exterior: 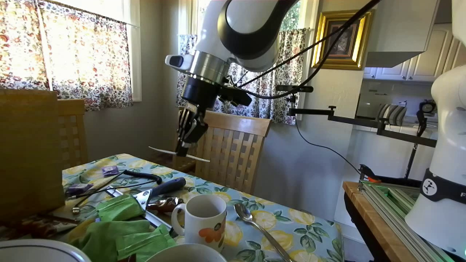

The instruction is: Use the plastic knife to stir the contents of the small white bowl

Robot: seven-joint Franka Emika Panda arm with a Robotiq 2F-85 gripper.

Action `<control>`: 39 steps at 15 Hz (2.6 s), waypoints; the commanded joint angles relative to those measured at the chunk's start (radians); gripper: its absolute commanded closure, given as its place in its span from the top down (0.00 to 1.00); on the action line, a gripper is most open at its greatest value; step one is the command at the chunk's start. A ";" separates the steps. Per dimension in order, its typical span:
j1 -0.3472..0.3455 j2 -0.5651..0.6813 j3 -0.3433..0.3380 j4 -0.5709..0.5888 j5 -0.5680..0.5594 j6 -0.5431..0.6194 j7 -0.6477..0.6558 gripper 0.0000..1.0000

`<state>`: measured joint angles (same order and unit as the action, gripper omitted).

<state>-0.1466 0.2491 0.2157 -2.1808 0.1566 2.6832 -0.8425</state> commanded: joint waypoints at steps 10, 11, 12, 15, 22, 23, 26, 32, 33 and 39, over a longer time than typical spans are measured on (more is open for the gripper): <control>0.020 -0.248 0.246 -0.123 0.894 -0.016 -0.652 0.03; 0.031 -0.256 0.251 -0.140 0.943 -0.012 -0.685 0.03; 0.041 -0.262 0.254 -0.154 0.991 -0.014 -0.719 0.03; 0.072 -0.266 0.272 -0.187 1.174 -0.001 -0.837 0.03; 0.115 -0.227 0.282 -0.177 1.300 0.049 -0.888 0.11; 0.115 -0.227 0.281 -0.177 1.300 0.049 -0.888 0.11; 0.115 -0.227 0.279 -0.177 1.300 0.049 -0.888 0.11; 0.106 -0.202 0.271 -0.142 1.313 -0.010 -0.978 0.03; 0.104 -0.197 0.268 -0.132 1.334 -0.038 -1.026 0.03; 0.116 -0.160 0.265 -0.102 1.534 -0.038 -1.266 0.03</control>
<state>-0.0306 0.0421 0.4792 -2.3187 1.5527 2.6326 -1.9329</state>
